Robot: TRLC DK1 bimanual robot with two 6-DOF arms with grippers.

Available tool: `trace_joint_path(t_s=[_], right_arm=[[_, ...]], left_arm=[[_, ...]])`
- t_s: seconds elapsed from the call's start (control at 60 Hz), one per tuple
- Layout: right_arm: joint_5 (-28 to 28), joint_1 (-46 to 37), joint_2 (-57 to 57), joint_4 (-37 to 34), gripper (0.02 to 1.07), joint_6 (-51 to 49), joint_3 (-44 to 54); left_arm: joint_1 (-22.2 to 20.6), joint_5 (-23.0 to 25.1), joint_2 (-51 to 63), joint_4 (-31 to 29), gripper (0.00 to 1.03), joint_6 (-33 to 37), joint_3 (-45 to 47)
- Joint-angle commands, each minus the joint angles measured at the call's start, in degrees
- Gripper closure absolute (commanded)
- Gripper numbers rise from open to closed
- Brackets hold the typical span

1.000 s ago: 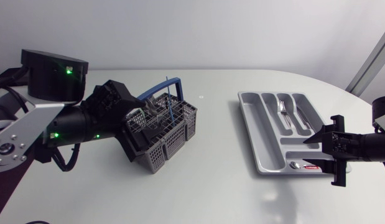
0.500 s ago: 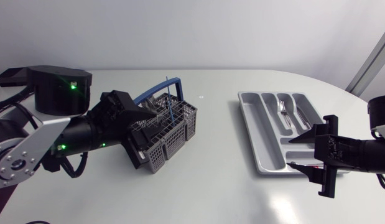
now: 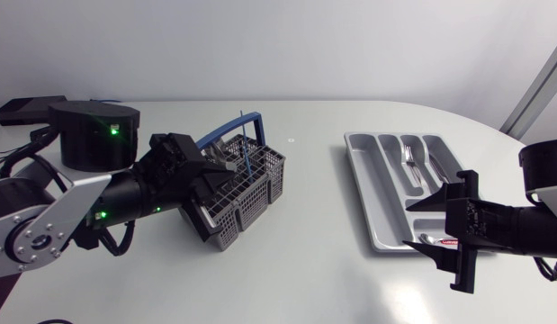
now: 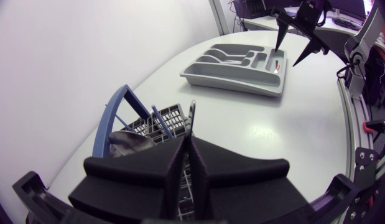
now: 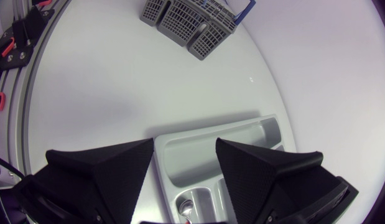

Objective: Unload the cutlery basket into the drawer organizer.

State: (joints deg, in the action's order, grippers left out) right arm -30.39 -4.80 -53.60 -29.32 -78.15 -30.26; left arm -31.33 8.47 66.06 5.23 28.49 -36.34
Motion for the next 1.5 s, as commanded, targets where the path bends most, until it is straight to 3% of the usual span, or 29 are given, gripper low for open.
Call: trace_joint_path(t_s=[0.0,0.45,0.783,0.933,1.183,1.483], right_arm=[[-0.11,0.84,0.43,0.05,0.34,1.77,0.99],[2.44,9.54,2.54,0.14,0.32,11.09,-1.2],[5.96,21.5,6.06,1.46,0.32,26.12,-5.6],[7.8,26.42,6.49,1.72,0.27,32.09,-8.76],[9.74,30.81,6.49,2.51,0.27,35.35,-9.73],[10.0,30.9,6.23,2.6,0.27,35.43,-8.67]], left_arm=[[-0.48,-0.74,0.91,0.83,1.0,-0.8,1.62],[-0.84,-1.88,-8.41,-4.36,1.0,-1.42,-1.81],[-2.68,-4.08,-15.17,-12.27,1.0,-1.95,-8.4],[-3.47,-5.22,-17.02,-15.43,1.0,-2.04,-11.74],[-4.26,-6.1,-17.72,-15.69,1.0,-2.12,-10.95],[-6.46,-8.91,-17.63,-10.51,1.0,-1.16,-5.06]])
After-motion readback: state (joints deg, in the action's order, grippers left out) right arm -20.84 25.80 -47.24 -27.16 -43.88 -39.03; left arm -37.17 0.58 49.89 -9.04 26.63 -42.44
